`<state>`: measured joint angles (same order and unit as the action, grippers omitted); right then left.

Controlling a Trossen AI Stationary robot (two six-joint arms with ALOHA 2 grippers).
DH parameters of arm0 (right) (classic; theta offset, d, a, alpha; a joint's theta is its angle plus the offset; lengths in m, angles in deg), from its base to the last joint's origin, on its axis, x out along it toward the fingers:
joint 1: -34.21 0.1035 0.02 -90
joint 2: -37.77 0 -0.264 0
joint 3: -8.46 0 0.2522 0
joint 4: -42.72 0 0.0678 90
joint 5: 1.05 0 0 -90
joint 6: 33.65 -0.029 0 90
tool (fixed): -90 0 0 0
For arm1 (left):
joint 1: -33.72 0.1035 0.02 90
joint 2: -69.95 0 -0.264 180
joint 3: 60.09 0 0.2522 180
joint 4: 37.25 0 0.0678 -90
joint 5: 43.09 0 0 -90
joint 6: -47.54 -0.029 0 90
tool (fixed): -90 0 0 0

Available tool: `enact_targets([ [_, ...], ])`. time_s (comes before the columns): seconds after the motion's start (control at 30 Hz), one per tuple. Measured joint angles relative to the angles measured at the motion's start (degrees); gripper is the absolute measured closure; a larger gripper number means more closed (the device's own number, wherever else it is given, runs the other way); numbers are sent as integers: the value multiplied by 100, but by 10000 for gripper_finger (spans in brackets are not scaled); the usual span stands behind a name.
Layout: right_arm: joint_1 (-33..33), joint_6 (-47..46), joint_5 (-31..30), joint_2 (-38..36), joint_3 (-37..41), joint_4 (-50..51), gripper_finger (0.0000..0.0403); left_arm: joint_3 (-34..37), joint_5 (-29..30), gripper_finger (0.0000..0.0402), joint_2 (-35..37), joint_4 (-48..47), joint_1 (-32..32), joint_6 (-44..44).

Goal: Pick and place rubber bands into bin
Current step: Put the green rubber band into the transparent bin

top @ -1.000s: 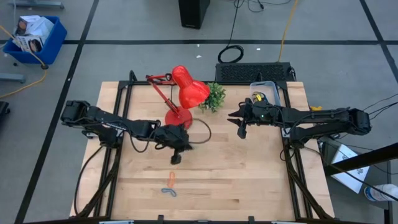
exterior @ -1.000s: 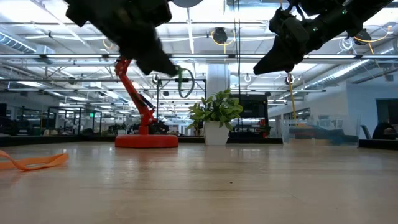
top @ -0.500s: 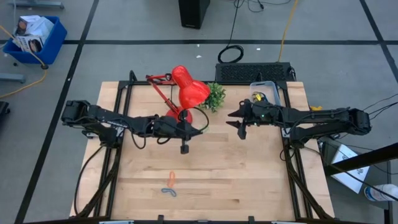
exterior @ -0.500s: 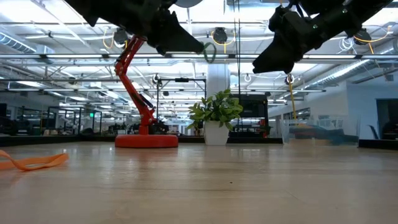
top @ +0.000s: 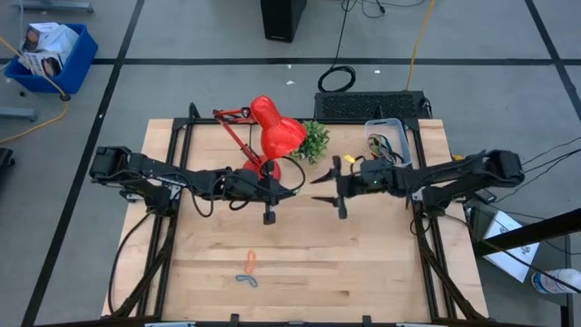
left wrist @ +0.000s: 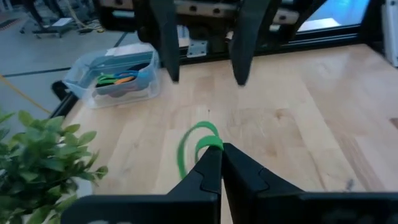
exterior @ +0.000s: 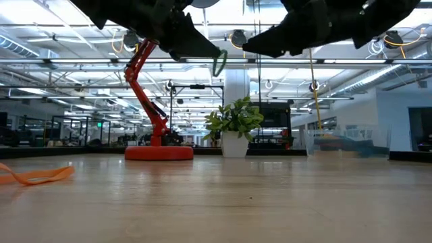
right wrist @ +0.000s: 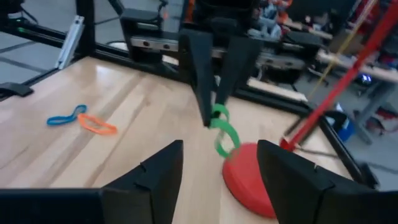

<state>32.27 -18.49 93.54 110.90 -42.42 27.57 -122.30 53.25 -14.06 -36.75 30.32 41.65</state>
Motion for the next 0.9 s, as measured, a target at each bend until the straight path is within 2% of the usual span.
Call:
enact_targets([
  [0.33, 73, 267, -8, 1179, 0, -1801, 206, 0, -188, 392, 0, -2, -4, 15],
  [0.6, 73, 189, -9, 1527, 2, -2115, 211, 0, -192, 389, 0, -46, -4, 15],
  [0.73, 71, 68, -24, 1529, 2, -2175, 239, 0, -192, 397, -2, -69, -4, 16],
  [0.9, 71, 57, -26, 1529, 2, -2135, 300, 0, -192, 382, -2, -70, -4, 36],
])
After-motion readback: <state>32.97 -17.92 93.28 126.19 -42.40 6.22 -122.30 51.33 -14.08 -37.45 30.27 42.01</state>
